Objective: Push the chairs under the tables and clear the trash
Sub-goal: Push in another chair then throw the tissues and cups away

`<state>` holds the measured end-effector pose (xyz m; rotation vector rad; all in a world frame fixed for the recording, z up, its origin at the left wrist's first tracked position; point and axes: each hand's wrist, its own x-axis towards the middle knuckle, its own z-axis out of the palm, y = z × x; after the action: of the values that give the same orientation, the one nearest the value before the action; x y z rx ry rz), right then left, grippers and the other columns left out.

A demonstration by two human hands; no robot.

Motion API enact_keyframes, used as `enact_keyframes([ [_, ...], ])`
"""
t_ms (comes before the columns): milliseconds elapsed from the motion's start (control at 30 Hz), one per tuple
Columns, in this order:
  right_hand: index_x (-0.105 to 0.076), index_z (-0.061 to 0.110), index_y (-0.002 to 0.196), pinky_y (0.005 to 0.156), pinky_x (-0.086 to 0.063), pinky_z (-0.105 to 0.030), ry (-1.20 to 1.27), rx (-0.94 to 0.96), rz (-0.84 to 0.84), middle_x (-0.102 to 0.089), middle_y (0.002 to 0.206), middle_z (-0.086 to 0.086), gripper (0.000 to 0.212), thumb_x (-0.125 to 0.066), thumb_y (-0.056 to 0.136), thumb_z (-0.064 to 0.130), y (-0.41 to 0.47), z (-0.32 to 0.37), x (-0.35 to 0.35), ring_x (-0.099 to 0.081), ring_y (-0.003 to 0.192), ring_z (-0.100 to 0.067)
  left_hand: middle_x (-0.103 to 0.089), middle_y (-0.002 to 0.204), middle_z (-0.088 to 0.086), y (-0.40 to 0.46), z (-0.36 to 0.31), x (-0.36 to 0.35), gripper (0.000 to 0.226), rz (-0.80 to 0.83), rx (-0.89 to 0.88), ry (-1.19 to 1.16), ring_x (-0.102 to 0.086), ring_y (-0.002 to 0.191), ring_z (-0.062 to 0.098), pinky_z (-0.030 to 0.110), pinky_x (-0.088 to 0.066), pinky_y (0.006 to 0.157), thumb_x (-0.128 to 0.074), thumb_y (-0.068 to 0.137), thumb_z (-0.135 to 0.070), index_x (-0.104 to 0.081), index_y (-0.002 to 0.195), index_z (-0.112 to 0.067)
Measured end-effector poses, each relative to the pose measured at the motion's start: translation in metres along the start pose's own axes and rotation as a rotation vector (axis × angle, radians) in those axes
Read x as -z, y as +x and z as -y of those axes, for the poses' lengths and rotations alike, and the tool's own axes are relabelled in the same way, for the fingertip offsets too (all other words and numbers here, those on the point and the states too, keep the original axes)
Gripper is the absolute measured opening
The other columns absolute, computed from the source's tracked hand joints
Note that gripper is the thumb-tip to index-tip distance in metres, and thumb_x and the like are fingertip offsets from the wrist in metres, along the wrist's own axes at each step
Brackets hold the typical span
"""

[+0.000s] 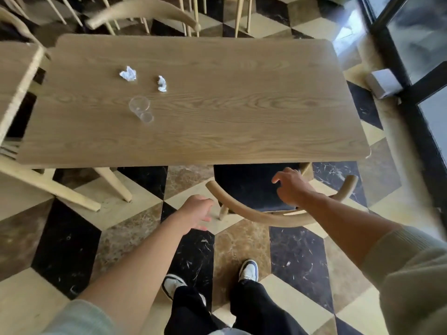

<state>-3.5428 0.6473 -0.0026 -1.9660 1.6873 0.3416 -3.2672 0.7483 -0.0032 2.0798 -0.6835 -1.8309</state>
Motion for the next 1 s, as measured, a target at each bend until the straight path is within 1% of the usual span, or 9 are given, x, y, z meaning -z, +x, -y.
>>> enact_keyframes([
  [233, -0.066, 0.021, 0.121, 0.083, -0.045, -0.034, 0.059, 0.230, -0.063, -0.056, 0.130, -0.006, 0.028, -0.061, 0.095, 0.013, 0.032, 0.191, 0.016, -0.055, 0.117, -0.029, -0.066, 0.117, 0.015, -0.033, 0.006, 0.161, 0.021, -0.164, -0.041, -0.060, -0.068, 0.100, 0.030, 0.049, -0.059, 0.087, -0.053, 0.103, -0.024, -0.054, 0.120, -0.012],
  [333, -0.067, 0.024, 0.117, 0.079, -0.045, -0.032, 0.064, 0.271, -0.101, -0.058, 0.126, -0.003, 0.025, -0.060, 0.095, 0.015, 0.041, 0.252, 0.018, -0.058, 0.111, -0.025, -0.067, 0.114, 0.017, -0.045, 0.007, 0.231, 0.018, -0.236, -0.052, -0.080, -0.068, 0.098, 0.032, 0.045, -0.058, 0.078, -0.054, 0.103, -0.022, -0.055, 0.117, -0.011],
  [467, -0.066, 0.025, 0.118, 0.082, -0.050, -0.034, 0.066, 0.286, -0.107, -0.060, 0.126, -0.002, 0.028, -0.061, 0.092, 0.019, 0.063, 0.302, 0.028, -0.061, 0.110, -0.024, -0.069, 0.103, 0.013, -0.038, 0.003, 0.293, 0.015, -0.314, -0.078, -0.076, -0.069, 0.097, 0.030, 0.052, -0.059, 0.089, -0.056, 0.100, -0.022, -0.058, 0.110, -0.011],
  [633, -0.064, 0.023, 0.123, 0.088, -0.055, -0.039, 0.105, 0.200, -0.117, -0.064, 0.124, -0.005, 0.034, -0.060, 0.089, 0.021, 0.141, 0.332, 0.050, -0.063, 0.107, -0.027, -0.068, 0.111, 0.004, 0.017, -0.031, 0.334, 0.039, -0.359, -0.167, 0.182, -0.068, 0.096, 0.023, 0.046, -0.061, 0.085, -0.065, 0.093, -0.035, -0.057, 0.125, -0.014],
  [733, -0.068, 0.028, 0.112, 0.079, -0.056, -0.034, 0.114, 0.138, -0.099, -0.070, 0.112, -0.001, 0.030, -0.058, 0.085, 0.019, 0.194, 0.338, 0.064, -0.066, 0.095, -0.025, -0.057, 0.132, 0.009, 0.055, -0.073, 0.331, 0.076, -0.365, -0.321, 0.436, -0.059, 0.117, 0.026, 0.037, -0.051, 0.097, -0.074, 0.083, -0.049, -0.042, 0.143, -0.014],
  [800, -0.069, 0.030, 0.105, 0.072, -0.056, -0.031, 0.138, 0.075, -0.112, -0.071, 0.104, 0.000, 0.028, -0.057, 0.083, 0.017, 0.245, 0.342, 0.076, -0.068, 0.086, -0.023, -0.043, 0.147, 0.017, 0.091, -0.117, 0.318, 0.098, -0.348, -0.450, 0.489, -0.045, 0.134, 0.030, 0.037, -0.040, 0.108, -0.080, 0.077, -0.050, -0.029, 0.152, -0.014],
  [867, -0.069, 0.027, 0.107, 0.076, -0.057, -0.034, 0.139, 0.067, -0.104, -0.069, 0.107, -0.002, 0.029, -0.060, 0.083, 0.014, 0.284, 0.346, 0.084, -0.068, 0.090, -0.024, -0.030, 0.151, 0.019, 0.122, -0.155, 0.302, 0.112, -0.328, -0.527, 0.522, -0.033, 0.140, 0.034, 0.042, -0.034, 0.112, -0.084, 0.071, -0.050, -0.018, 0.156, -0.017],
  [933, -0.067, 0.024, 0.119, 0.084, -0.056, -0.039, 0.119, 0.141, -0.071, -0.063, 0.120, -0.005, 0.037, -0.067, 0.084, 0.012, 0.319, 0.350, 0.084, -0.065, 0.102, -0.027, -0.024, 0.152, 0.016, 0.149, -0.179, 0.290, 0.117, -0.301, -0.518, 0.578, -0.029, 0.139, 0.033, 0.046, -0.039, 0.109, -0.085, 0.070, -0.050, -0.013, 0.157, -0.021],
  [1000, -0.060, 0.025, 0.131, 0.083, -0.056, -0.042, 0.103, 0.198, -0.022, -0.050, 0.129, -0.007, 0.052, -0.072, 0.083, 0.012, 0.345, 0.354, 0.083, -0.063, 0.101, -0.029, -0.029, 0.148, 0.010, 0.169, -0.190, 0.286, 0.108, -0.274, -0.486, 0.646, -0.033, 0.136, 0.030, 0.047, -0.047, 0.101, -0.084, 0.070, -0.050, -0.022, 0.153, -0.022],
])
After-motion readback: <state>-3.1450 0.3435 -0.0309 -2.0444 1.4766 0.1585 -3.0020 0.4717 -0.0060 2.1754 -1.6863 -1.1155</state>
